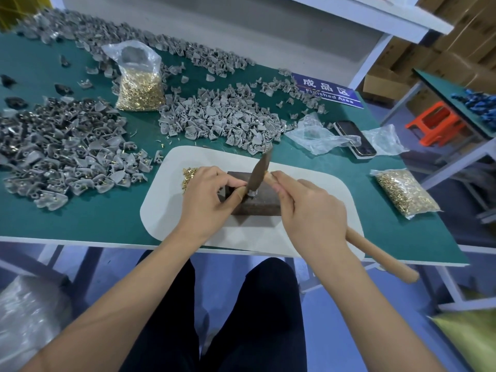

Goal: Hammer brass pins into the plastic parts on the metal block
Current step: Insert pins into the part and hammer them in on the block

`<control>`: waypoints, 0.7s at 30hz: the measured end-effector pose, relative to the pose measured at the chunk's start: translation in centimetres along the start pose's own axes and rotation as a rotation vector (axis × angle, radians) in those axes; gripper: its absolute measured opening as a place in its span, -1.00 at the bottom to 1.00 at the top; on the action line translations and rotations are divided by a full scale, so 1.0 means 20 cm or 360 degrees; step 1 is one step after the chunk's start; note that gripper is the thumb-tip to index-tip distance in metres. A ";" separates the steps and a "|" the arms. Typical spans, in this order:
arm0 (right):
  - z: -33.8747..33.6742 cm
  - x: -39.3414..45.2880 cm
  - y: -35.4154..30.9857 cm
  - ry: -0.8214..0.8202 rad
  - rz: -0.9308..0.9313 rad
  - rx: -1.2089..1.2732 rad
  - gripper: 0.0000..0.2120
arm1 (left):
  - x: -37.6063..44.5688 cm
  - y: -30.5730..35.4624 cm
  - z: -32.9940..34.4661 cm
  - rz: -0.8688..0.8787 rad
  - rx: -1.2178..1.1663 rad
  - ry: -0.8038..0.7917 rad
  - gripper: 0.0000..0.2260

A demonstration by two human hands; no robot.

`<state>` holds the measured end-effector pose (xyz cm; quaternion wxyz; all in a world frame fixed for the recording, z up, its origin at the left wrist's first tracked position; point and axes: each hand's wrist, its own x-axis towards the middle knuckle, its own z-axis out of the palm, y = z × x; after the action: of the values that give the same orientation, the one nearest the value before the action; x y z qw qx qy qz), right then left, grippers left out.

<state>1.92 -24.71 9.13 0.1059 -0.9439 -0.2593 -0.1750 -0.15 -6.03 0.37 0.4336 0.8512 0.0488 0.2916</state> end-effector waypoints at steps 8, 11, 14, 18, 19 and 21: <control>0.01 0.01 0.02 0.0193 -0.0061 0.0107 -0.72 | 0.00 0.00 -0.01 0.0000 0.0024 -0.0020 -0.95; 0.00 0.02 0.07 0.0210 -0.0098 0.0097 -0.72 | -0.01 0.01 0.00 0.0007 0.0023 -0.0022 -0.96; 0.00 0.01 0.07 0.0419 -0.0061 0.0200 -0.71 | -0.01 0.00 0.00 0.0021 0.0023 -0.0025 -0.95; 0.02 0.00 0.07 0.0166 -0.0165 0.0076 -0.72 | 0.00 -0.01 0.00 0.0036 0.0018 -0.0009 -0.94; 0.01 0.01 0.08 0.0184 -0.0157 0.0033 -0.70 | 0.00 -0.01 0.00 0.0040 0.0017 -0.0012 -0.94; 0.00 0.03 0.10 0.0324 -0.0106 0.0046 -0.68 | 0.00 -0.01 0.00 0.0042 0.0027 -0.0017 -0.94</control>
<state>3.38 -26.18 9.13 0.1393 -0.9105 -0.2809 -0.2695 -0.20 -5.97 0.26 0.4228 0.8569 0.0377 0.2924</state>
